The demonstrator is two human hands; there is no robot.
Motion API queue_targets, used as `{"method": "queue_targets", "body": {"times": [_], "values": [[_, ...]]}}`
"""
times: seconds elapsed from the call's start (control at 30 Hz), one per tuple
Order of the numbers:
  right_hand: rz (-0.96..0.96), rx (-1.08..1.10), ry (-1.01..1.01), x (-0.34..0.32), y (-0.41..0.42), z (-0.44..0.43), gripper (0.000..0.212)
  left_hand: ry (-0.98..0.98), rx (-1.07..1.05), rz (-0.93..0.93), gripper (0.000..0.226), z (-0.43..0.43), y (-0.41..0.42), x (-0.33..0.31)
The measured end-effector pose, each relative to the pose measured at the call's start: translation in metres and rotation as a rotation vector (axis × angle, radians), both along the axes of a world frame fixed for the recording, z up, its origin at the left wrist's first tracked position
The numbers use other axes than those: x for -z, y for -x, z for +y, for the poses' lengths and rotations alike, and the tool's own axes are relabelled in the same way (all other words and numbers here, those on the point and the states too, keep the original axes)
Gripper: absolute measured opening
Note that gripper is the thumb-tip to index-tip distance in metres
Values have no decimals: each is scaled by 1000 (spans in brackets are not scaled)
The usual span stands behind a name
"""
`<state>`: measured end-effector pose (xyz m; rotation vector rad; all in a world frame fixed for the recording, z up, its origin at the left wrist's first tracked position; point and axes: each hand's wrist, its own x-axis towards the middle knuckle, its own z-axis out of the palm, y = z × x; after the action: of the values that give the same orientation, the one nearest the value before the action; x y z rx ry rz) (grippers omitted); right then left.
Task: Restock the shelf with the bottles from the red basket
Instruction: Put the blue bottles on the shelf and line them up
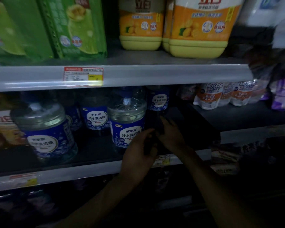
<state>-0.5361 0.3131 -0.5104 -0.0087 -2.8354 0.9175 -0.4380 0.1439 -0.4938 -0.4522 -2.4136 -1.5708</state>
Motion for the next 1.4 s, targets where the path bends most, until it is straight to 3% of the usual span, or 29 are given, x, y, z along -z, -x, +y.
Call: {"method": "queue_targets", "body": {"times": [0.3,0.6,0.83,0.97,1.1,1.4], "values": [[33,-95,82,-39,-64,-28,81,-85,-128,64,43,-46,-18,-21],[-20,-142,549,-43,-93,-68,72,-56,-253,150,44,-68,-6,-18],[73,-113,583,-36,-80,-83,70,-234,-232,36,74,-80,17,-14],[41,-89,623,-32,-70,-88,82,-294,-120,9,64,-80,25,-15],[7,-105,633,-27,-61,-87,102,-306,-59,-42,71,-83,34,-15],[4,-111,659,-25,-53,-85,108,-322,-19,-89,75,-83,41,-24]]}}
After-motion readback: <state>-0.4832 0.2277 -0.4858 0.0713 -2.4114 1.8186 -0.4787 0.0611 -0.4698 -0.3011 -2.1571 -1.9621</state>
